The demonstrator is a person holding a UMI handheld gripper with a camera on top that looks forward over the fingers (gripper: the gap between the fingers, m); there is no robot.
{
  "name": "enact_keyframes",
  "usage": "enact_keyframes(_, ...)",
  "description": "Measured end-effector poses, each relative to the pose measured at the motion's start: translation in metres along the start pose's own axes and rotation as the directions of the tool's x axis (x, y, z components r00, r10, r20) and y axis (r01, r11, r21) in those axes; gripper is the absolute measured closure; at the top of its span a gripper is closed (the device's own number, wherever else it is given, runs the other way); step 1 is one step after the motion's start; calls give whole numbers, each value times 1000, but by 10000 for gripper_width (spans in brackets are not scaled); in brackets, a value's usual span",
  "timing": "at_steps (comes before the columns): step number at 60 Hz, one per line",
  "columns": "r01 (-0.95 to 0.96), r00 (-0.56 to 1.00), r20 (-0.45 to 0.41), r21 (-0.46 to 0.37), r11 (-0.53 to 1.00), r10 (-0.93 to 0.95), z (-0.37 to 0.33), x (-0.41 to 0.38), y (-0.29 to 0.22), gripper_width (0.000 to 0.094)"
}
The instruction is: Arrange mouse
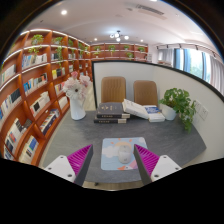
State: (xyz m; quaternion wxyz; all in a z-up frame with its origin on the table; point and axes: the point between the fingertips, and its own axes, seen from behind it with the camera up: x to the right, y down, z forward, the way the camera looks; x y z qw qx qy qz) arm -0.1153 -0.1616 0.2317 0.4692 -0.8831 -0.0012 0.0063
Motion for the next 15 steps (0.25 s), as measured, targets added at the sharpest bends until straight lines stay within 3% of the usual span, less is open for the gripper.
enact_keyframes(15, 2, 1000, 6, 11, 1000, -2, -16, -6, 4, 119)
